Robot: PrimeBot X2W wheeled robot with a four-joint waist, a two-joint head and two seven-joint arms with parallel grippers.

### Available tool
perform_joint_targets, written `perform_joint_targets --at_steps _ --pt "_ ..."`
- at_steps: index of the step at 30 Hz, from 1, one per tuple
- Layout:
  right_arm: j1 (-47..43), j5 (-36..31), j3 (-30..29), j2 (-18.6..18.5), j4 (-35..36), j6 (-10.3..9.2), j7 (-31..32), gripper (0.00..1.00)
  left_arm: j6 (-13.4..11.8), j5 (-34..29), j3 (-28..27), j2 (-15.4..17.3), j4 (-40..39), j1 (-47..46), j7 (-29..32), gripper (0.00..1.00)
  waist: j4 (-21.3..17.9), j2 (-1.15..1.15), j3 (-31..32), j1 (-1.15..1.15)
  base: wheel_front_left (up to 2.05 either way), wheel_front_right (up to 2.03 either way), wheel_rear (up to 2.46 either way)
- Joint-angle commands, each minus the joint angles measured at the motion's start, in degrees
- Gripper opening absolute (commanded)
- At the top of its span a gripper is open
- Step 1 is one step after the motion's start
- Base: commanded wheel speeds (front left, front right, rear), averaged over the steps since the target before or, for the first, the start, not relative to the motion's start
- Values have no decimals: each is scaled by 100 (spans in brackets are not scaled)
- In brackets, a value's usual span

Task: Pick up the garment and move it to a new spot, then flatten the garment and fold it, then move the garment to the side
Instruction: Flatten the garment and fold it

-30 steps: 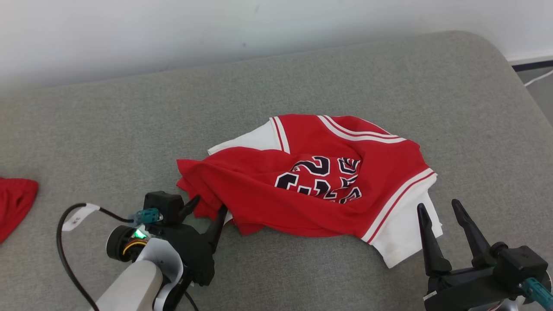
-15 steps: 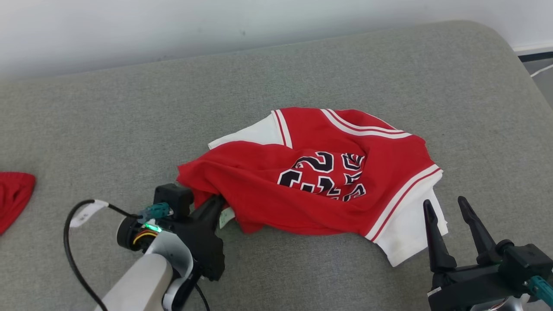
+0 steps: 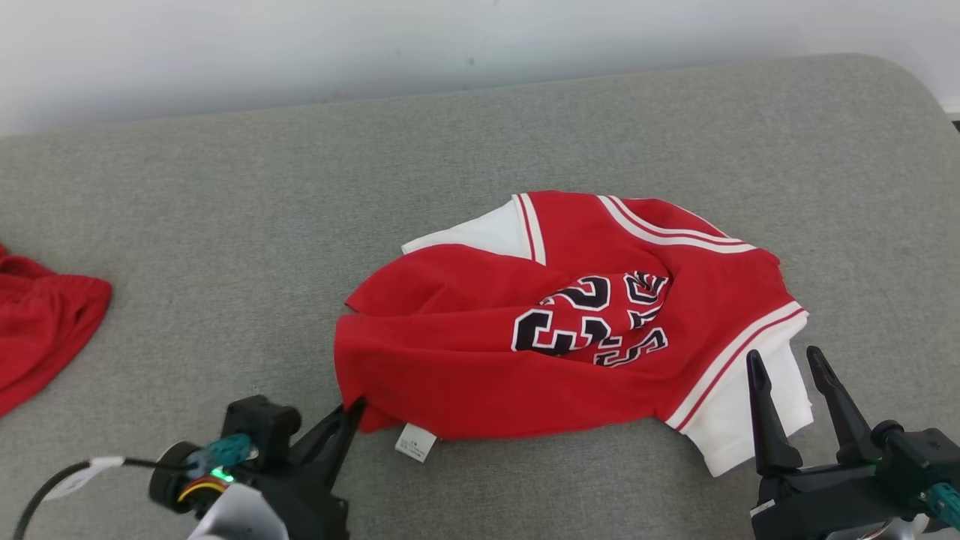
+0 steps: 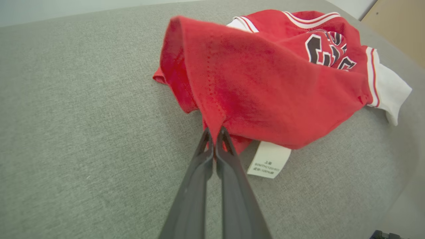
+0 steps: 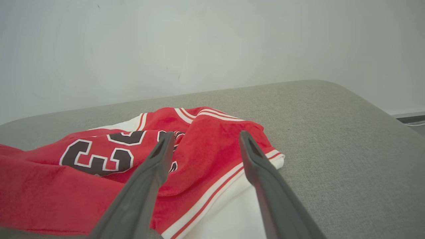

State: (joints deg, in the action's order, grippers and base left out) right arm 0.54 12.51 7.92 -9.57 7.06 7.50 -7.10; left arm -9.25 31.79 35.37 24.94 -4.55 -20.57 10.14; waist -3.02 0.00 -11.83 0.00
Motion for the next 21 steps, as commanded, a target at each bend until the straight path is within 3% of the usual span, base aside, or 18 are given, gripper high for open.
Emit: perform_joint_targets --at_steps 1,8,12,16,21 --pt "-19 10 1 -12 7 -2 -26 100 -26 -19 -32 66 -43 91 19 0 49 0 14 0 0 0 0" --pt "-15 19 -37 -16 23 -2 3 100 -460 24 -380 679 -1075 603 346 0 157 0 37 0 0 0 0" --pt "-37 47 -68 -1 13 -2 10 100 -571 121 -541 906 -1485 692 536 0 207 0 33 0 0 0 0" --pt "25 63 -54 -31 35 -2 37 100 -415 334 -584 891 -1395 369 739 0 250 0 -8 0 0 0 0" --pt "143 106 22 -76 35 -2 68 100 -43 794 -633 496 -471 -228 779 0 179 0 -51 0 0 0 0"
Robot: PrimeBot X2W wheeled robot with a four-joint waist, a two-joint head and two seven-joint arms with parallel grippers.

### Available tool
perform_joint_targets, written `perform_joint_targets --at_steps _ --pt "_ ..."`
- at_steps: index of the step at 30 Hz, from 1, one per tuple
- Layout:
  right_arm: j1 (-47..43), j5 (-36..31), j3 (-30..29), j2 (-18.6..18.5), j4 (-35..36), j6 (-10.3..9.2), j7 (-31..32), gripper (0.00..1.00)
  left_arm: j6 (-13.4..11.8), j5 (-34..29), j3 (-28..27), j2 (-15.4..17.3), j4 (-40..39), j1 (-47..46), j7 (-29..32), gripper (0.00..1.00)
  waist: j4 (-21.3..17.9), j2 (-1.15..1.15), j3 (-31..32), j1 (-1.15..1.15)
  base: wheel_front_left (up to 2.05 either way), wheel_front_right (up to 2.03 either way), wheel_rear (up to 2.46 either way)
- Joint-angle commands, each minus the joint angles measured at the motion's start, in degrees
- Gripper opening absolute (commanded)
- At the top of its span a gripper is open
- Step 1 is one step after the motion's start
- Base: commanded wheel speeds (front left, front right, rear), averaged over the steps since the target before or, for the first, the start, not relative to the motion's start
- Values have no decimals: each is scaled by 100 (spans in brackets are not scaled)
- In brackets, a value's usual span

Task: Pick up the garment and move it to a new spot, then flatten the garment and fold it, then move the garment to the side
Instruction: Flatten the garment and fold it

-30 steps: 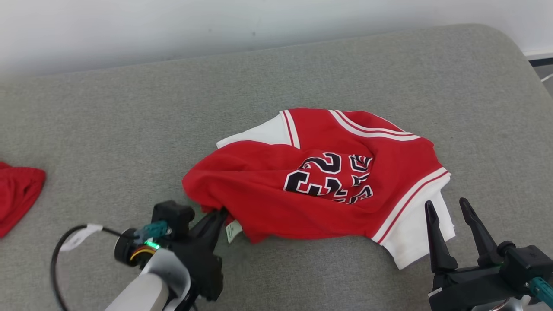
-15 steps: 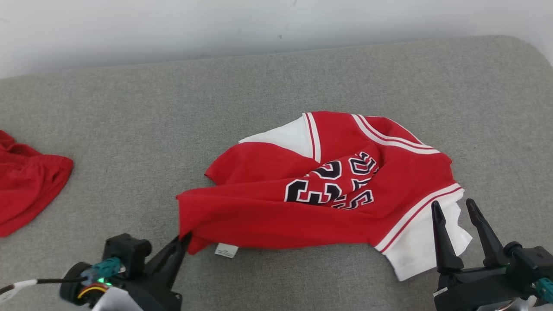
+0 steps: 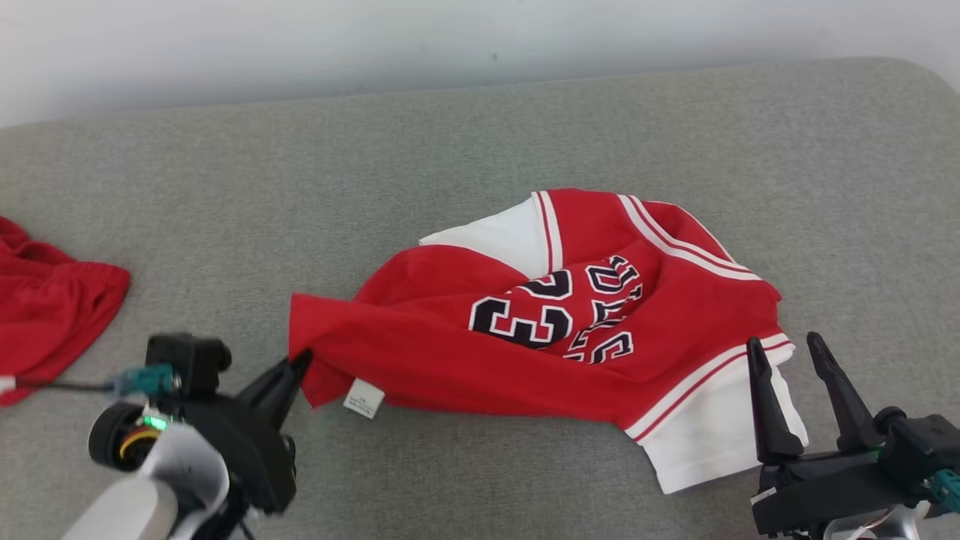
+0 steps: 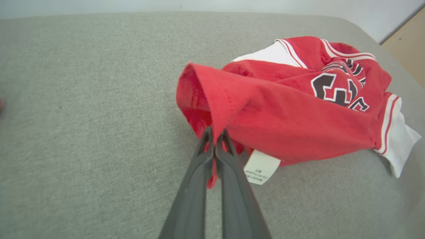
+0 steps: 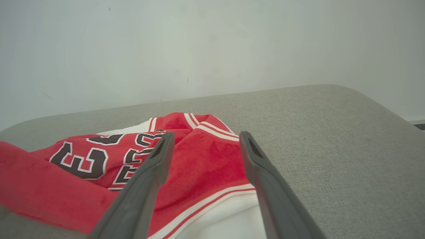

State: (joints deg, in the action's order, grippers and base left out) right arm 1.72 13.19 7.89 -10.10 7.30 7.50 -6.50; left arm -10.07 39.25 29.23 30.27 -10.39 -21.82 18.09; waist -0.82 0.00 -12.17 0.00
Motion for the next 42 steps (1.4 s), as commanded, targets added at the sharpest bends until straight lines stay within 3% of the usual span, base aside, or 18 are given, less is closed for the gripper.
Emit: perform_joint_targets --at_steps 1,4,9,11,12,17,24,25,32,42 --pt "47 46 29 -29 -1 -2 6 100 118 132 -35 -125 365 -245 -39 0 -68 0 -21 0 0 0 0" --pt "103 66 60 -29 -49 -2 -25 100 412 381 -58 -414 1380 -719 -78 0 -219 0 -44 0 0 0 0" --pt "131 99 63 21 -89 -2 -60 100 728 621 -114 -720 2406 -1214 -226 0 -383 0 -101 0 0 0 0" --pt "134 97 66 29 -101 -2 -70 100 820 661 -143 -785 2723 -1344 -318 50 -422 0 -118 0 0 0 0" --pt "134 100 66 36 -107 -2 -79 100 837 659 -200 -814 2870 -1415 -431 100 -436 0 -124 0 0 0 0" --pt "118 99 34 64 -132 -2 -122 100 931 689 -405 -876 3320 -1472 -958 100 -454 0 -108 0 0 0 0" --pt "63 80 -41 95 -137 -2 -148 100 755 572 -642 -847 3368 -1168 -1715 100 -348 0 -45 0 0 0 0" --pt "64 62 -69 108 -115 -2 -172 100 592 514 -739 -867 3266 -1024 -2047 100 -300 0 -22 0 0 0 0" --pt "21 -9 -162 94 -62 -2 -198 100 73 199 -834 -957 2643 -411 -2813 100 -131 0 88 0 0 0 0" --pt "-28 -157 -157 36 -16 -2 -148 100 -811 -666 -855 -932 949 625 -3277 100 24 0 377 0 0 0 0"
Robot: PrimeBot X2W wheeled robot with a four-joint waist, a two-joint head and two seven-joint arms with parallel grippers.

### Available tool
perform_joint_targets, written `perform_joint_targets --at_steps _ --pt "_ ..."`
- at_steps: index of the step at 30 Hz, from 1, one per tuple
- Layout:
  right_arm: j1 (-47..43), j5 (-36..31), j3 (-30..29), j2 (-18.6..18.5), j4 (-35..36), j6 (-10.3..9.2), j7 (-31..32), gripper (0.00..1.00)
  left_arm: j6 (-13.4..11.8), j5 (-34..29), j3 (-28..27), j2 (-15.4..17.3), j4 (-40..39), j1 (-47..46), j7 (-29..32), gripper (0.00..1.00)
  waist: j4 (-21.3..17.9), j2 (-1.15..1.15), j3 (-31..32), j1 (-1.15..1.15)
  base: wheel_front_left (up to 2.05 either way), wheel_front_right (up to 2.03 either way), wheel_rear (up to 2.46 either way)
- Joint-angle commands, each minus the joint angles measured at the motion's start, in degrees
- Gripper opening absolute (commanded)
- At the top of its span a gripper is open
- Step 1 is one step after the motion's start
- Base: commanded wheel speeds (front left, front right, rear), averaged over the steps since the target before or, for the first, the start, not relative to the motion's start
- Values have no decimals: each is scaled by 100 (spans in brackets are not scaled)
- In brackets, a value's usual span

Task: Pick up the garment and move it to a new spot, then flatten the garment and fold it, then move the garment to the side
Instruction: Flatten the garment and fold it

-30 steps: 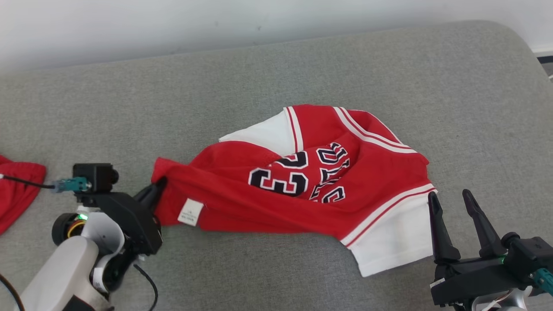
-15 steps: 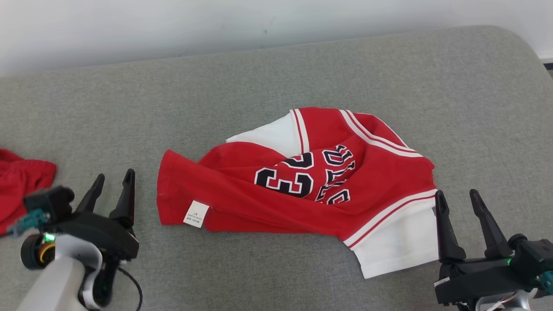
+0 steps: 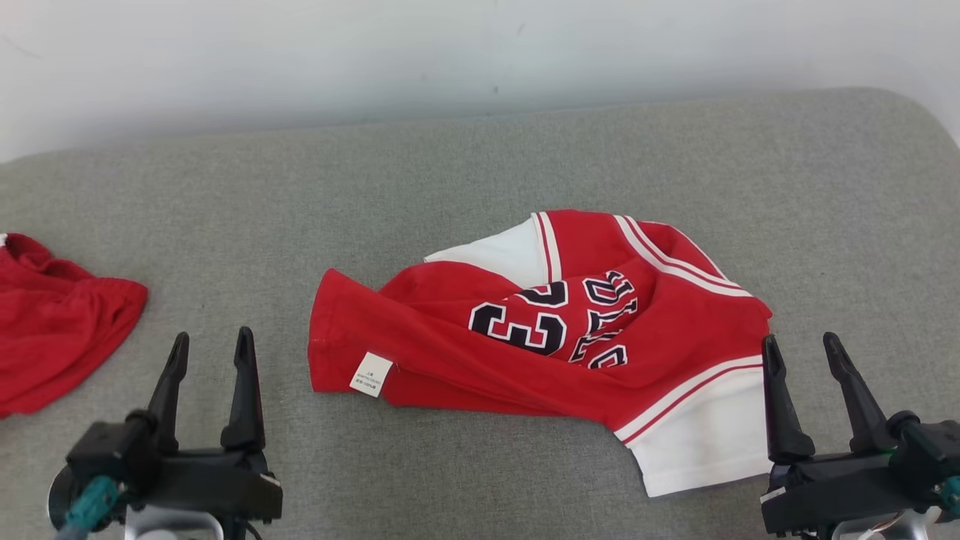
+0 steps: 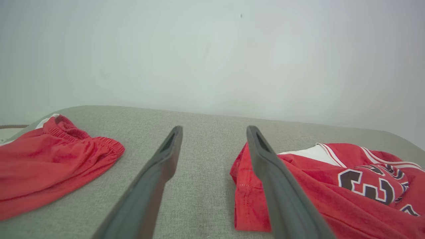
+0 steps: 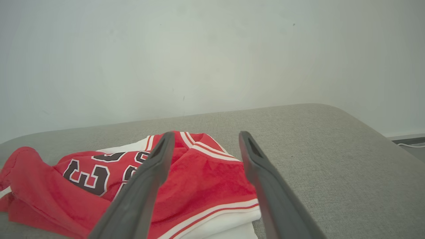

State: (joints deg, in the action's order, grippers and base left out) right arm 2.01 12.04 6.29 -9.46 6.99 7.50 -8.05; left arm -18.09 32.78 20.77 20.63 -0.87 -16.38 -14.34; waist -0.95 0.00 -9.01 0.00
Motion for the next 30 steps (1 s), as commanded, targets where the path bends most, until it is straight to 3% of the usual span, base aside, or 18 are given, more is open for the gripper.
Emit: perform_joint_targets --at_steps 1,10,30 --pt "-57 -63 18 -41 24 -2 23 100 -82 -130 -8 46 -158 165 -43 100 44 0 91 0 0 0 0" --pt "-274 -150 147 -69 88 -2 167 100 -454 -628 229 167 -776 833 13 100 53 0 434 0 0 0 0" --pt "-856 -232 226 22 485 -2 502 100 -561 -476 145 336 -619 1172 199 100 -28 0 899 0 0 0 0"
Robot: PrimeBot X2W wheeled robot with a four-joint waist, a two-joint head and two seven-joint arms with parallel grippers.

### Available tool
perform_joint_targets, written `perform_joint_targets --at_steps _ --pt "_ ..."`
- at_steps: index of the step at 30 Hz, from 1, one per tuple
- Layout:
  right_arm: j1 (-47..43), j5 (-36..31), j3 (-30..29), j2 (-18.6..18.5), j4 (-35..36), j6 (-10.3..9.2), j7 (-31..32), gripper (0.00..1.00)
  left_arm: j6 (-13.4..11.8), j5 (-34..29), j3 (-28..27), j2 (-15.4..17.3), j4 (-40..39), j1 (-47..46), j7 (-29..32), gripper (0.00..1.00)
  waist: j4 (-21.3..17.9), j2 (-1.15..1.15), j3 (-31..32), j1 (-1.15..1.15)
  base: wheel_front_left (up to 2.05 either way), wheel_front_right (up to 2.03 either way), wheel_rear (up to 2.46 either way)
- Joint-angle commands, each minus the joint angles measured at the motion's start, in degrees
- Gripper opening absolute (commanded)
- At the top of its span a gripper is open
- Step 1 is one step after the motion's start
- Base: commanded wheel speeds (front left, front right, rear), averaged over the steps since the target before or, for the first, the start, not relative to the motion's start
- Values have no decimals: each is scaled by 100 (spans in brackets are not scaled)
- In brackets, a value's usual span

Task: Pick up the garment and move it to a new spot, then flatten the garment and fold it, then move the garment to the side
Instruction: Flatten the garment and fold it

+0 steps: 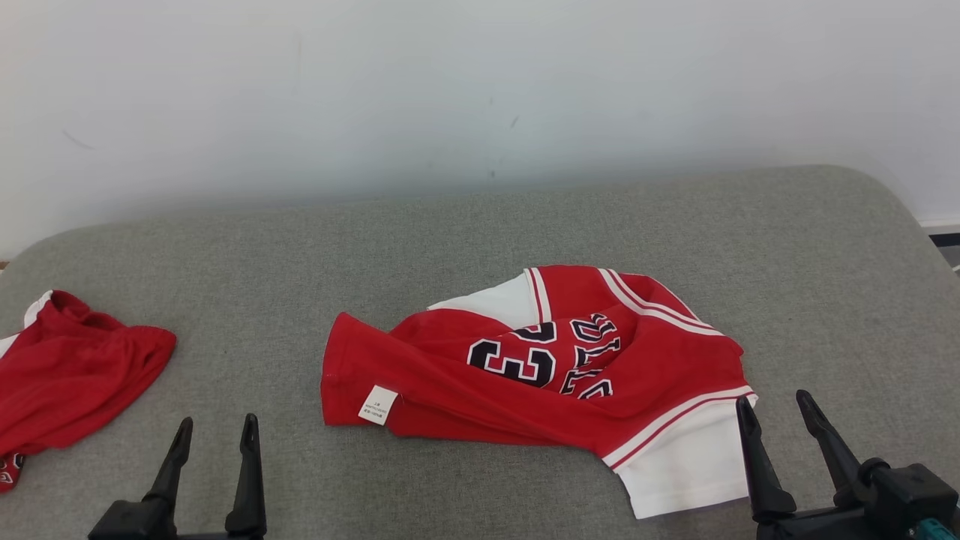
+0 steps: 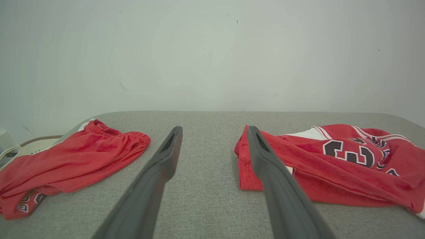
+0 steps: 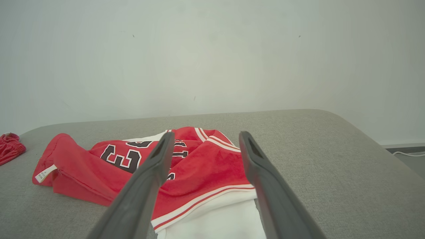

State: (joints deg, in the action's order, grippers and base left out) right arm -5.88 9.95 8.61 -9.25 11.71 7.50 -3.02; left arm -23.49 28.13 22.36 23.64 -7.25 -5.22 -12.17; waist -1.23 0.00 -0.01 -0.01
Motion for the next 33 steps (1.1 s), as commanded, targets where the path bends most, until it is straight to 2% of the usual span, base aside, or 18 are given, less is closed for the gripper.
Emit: perform_joint_targets --at_steps 1,9,14,20,22,23,25,33 --pt "-65 -27 -9 3 21 -2 9 100 -19 -1 -18 37 24 48 -17 100 0 0 -3 1 0 0 0" --pt "-55 -32 -29 38 45 -2 -8 100 2 34 14 31 54 -14 -7 100 28 0 -37 1 0 0 0" --pt "-29 -23 -27 51 58 -2 -29 100 146 48 159 62 25 -153 166 100 52 0 -98 1 0 0 0" --pt "55 11 31 39 61 -2 -60 100 754 404 481 21 260 -641 717 100 14 0 -258 1 0 0 0" --pt "92 37 66 38 59 -2 -59 100 987 541 542 21 482 -857 923 100 -41 0 -341 1 0 0 0" --pt "149 70 98 43 44 -2 -87 100 1204 685 584 18 749 -1093 1079 100 -114 0 -436 1 0 0 0" --pt "190 79 108 45 28 -2 -118 100 1399 777 612 -2 1049 -1310 1194 100 -192 0 -541 1 0 0 0" --pt "406 173 95 30 -88 -2 -274 100 1968 1077 580 -14 2117 -2029 1339 100 -489 0 -1028 1 0 0 0"
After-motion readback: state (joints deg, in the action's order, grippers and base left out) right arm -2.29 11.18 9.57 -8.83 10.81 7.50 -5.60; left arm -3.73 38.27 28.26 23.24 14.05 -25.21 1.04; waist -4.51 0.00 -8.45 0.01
